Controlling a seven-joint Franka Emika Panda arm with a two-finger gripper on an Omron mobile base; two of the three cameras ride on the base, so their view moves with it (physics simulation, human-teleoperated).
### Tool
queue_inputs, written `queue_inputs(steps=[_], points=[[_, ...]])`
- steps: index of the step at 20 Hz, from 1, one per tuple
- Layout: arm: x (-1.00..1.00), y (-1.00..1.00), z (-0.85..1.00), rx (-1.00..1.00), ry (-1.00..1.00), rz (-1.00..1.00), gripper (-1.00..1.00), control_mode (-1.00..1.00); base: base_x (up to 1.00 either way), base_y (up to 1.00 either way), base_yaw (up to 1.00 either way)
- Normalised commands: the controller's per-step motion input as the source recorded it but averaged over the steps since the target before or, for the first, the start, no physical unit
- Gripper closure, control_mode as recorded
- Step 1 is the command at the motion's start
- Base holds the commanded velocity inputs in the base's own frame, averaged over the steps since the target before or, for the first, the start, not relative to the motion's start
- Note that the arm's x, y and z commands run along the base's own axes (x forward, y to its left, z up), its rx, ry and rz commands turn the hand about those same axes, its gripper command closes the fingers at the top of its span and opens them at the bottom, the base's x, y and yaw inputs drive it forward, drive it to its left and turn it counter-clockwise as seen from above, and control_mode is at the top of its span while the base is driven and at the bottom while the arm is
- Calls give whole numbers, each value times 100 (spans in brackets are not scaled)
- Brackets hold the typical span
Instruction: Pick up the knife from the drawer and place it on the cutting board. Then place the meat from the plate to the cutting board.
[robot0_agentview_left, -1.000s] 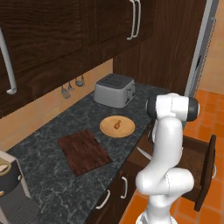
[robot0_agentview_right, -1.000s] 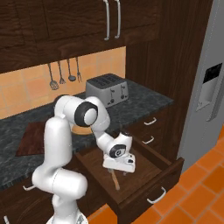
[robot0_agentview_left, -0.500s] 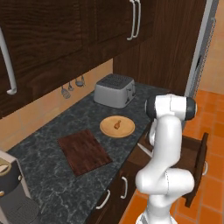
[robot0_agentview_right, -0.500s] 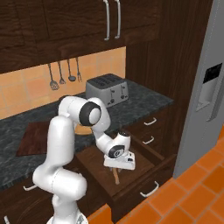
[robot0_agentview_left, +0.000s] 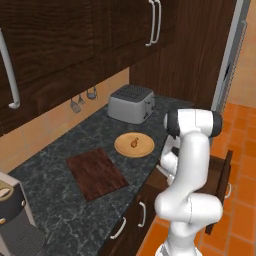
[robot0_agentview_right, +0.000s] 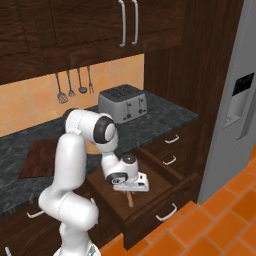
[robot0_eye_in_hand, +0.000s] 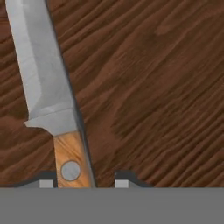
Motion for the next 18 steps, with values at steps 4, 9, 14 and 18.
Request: queue_inputs(steps=[4,9,14,18], points=[[-18,-5,-3,-1,5,0,100,-100,0,0,0],[-19,-29,33,4,7,0,100,-100,0,0,0],[-10,-41,81,10,0,0,100,-100,0,0,0],[-7,-48,100,11,0,0,100,-100,0,0,0]])
